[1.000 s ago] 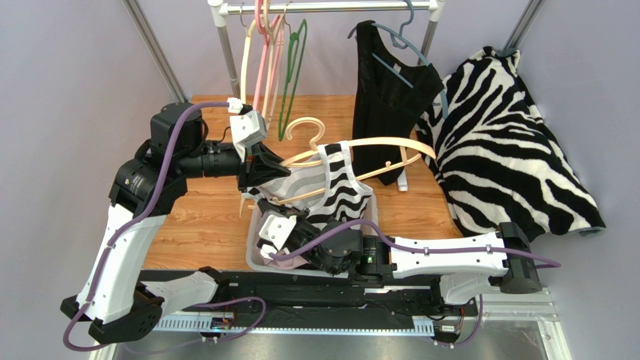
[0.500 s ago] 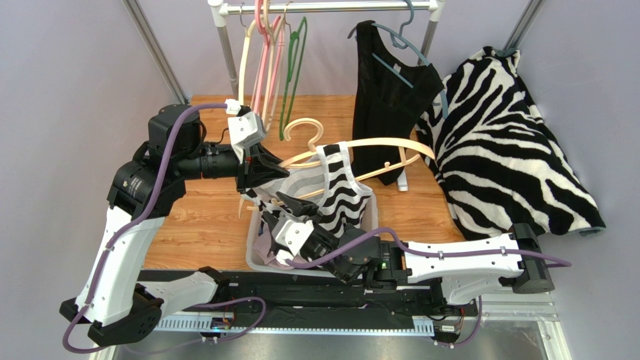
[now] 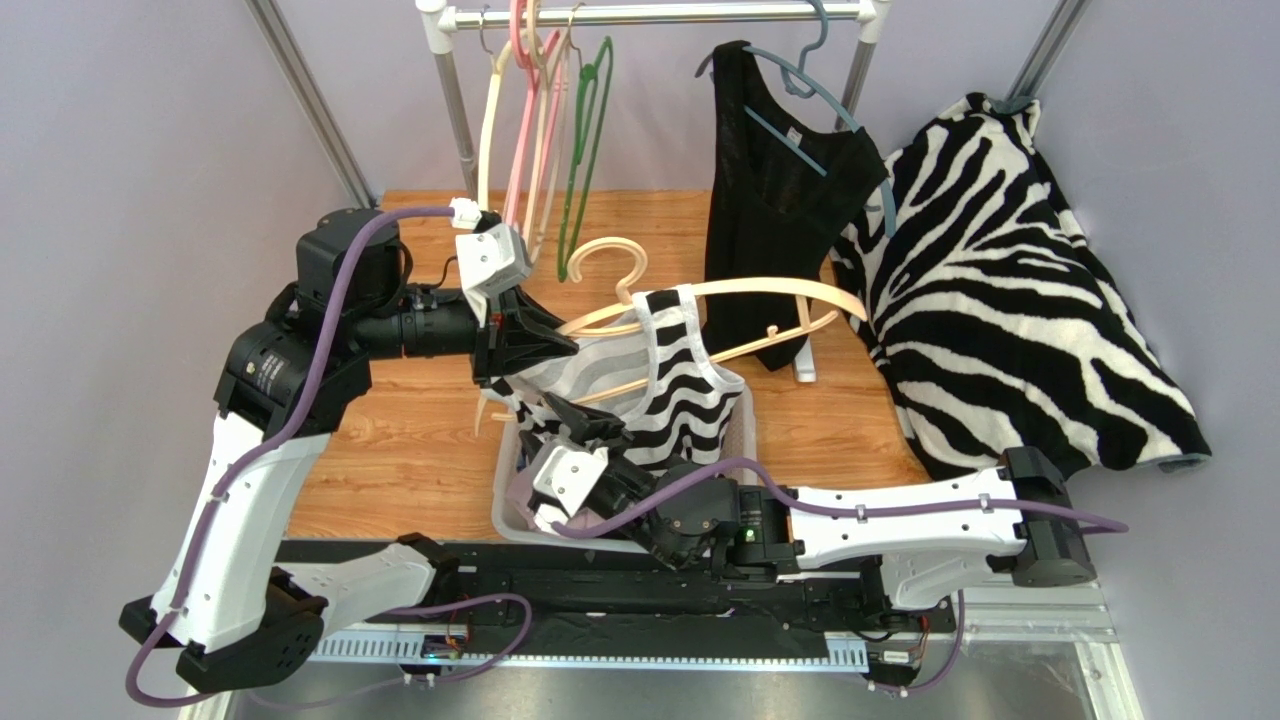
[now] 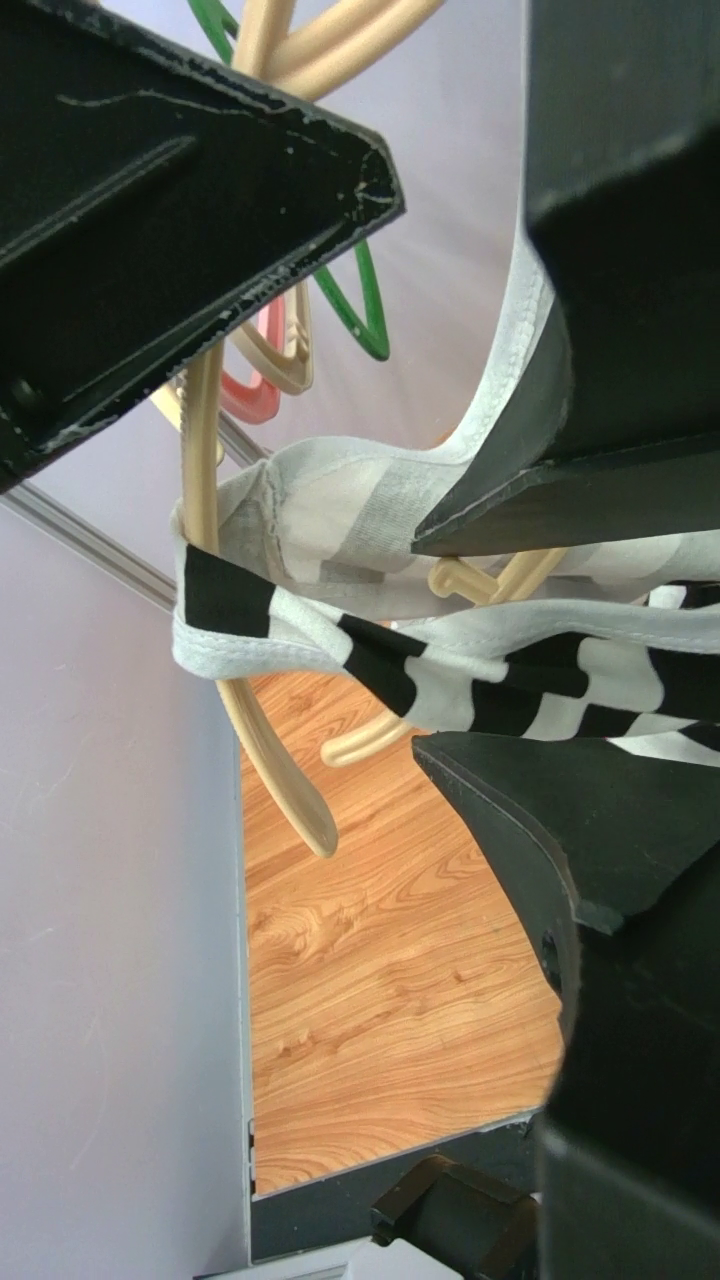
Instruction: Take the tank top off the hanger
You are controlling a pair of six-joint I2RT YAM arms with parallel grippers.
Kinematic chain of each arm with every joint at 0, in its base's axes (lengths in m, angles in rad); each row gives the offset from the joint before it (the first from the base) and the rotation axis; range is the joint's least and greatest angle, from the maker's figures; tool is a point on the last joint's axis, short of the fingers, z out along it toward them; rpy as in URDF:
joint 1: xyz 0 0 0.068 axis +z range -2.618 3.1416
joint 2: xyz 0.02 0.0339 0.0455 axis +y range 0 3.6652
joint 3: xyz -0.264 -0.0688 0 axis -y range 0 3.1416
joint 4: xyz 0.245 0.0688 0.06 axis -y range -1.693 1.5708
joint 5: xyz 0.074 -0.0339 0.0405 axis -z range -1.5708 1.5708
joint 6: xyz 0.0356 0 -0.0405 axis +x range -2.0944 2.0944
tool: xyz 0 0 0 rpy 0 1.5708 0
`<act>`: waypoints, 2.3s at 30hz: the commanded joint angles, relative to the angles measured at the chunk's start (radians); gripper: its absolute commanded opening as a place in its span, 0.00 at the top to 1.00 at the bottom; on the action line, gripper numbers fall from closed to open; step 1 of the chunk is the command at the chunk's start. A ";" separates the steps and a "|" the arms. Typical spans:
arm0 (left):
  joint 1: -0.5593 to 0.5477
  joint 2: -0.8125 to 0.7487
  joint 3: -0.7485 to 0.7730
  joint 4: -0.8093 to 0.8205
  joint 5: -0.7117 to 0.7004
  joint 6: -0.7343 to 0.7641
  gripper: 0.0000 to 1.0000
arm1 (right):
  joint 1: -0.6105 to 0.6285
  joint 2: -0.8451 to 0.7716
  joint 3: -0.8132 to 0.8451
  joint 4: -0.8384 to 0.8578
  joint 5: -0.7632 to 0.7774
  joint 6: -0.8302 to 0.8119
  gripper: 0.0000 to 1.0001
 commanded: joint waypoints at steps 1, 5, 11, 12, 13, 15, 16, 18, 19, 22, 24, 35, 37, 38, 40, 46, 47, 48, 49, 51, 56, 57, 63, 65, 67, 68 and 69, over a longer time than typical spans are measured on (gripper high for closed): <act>0.008 -0.015 0.012 0.065 0.026 -0.023 0.97 | -0.004 0.031 0.055 0.034 -0.030 0.056 0.52; 0.010 -0.019 0.012 0.064 0.026 -0.024 0.97 | -0.013 0.040 0.064 0.036 -0.050 0.073 0.58; 0.010 -0.018 0.014 0.067 0.029 -0.027 0.97 | -0.014 0.062 0.092 0.031 -0.065 0.079 0.68; 0.010 -0.019 0.014 0.068 0.029 -0.031 0.97 | -0.014 0.069 0.098 0.030 -0.069 0.081 0.69; 0.010 -0.019 0.012 0.068 0.031 -0.029 0.97 | -0.016 0.074 0.105 0.028 -0.073 0.081 0.69; 0.010 -0.019 0.012 0.068 0.031 -0.031 0.97 | -0.014 0.083 0.113 0.024 -0.082 0.084 0.70; 0.010 -0.019 0.009 0.068 0.032 -0.029 0.97 | -0.014 0.086 0.118 0.024 -0.092 0.087 0.72; 0.010 -0.021 0.006 0.068 0.029 -0.028 0.97 | -0.014 0.092 0.131 0.017 -0.099 0.093 0.77; 0.010 -0.022 0.005 0.068 0.029 -0.029 0.97 | -0.011 0.096 0.136 0.017 -0.108 0.095 0.85; 0.010 -0.024 -0.003 0.068 0.029 -0.031 0.96 | -0.008 0.097 0.150 0.011 -0.118 0.098 1.00; 0.010 -0.022 -0.004 0.067 0.029 -0.027 0.96 | -0.004 0.096 0.157 0.005 -0.119 0.095 1.00; 0.010 -0.009 0.006 0.076 0.029 -0.037 0.96 | 0.016 0.111 0.223 -0.068 -0.234 0.150 1.00; 0.010 -0.004 0.014 0.082 0.031 -0.040 0.96 | 0.016 0.140 0.240 -0.090 -0.289 0.187 1.00; 0.010 -0.001 0.022 0.082 0.031 -0.041 0.96 | 0.015 0.151 0.245 -0.110 -0.302 0.200 1.00; 0.010 0.001 0.031 0.085 0.035 -0.044 0.96 | 0.015 0.177 0.239 -0.118 -0.320 0.234 1.00; 0.010 -0.002 0.052 0.085 0.044 -0.052 0.96 | -0.024 0.157 0.150 -0.144 -0.314 0.342 1.00; 0.011 -0.005 0.055 0.085 0.041 -0.052 0.97 | -0.028 0.146 0.109 -0.148 -0.302 0.349 1.00; 0.011 -0.009 0.055 0.084 0.041 -0.051 0.96 | -0.033 0.134 0.092 -0.153 -0.290 0.355 1.00; 0.011 -0.009 0.057 0.084 0.041 -0.049 0.96 | -0.034 0.116 0.069 -0.156 -0.259 0.359 1.00; 0.011 -0.010 0.057 0.081 0.038 -0.044 0.97 | -0.040 0.059 0.009 -0.180 -0.225 0.371 1.00; 0.013 -0.018 0.058 0.076 0.035 -0.038 0.96 | -0.063 -0.143 -0.131 -0.252 -0.073 0.400 1.00; 0.013 -0.021 0.058 0.074 0.035 -0.038 0.96 | -0.071 -0.173 -0.152 -0.263 -0.037 0.408 1.00; 0.016 -0.018 0.060 0.062 0.029 -0.018 0.96 | -0.082 -0.367 -0.223 -0.416 0.046 0.408 0.60; 0.016 -0.022 0.057 0.045 0.017 0.005 0.96 | -0.082 -0.388 -0.191 -0.492 0.046 0.415 0.41; 0.016 -0.025 0.048 0.032 0.008 0.037 0.96 | -0.082 -0.417 -0.157 -0.567 0.030 0.426 0.18; 0.016 -0.032 0.042 0.025 -0.006 0.046 0.96 | -0.080 -0.427 -0.117 -0.584 0.020 0.426 0.15; 0.016 -0.033 0.035 0.022 -0.014 0.057 0.96 | -0.080 -0.437 -0.097 -0.598 0.005 0.426 0.14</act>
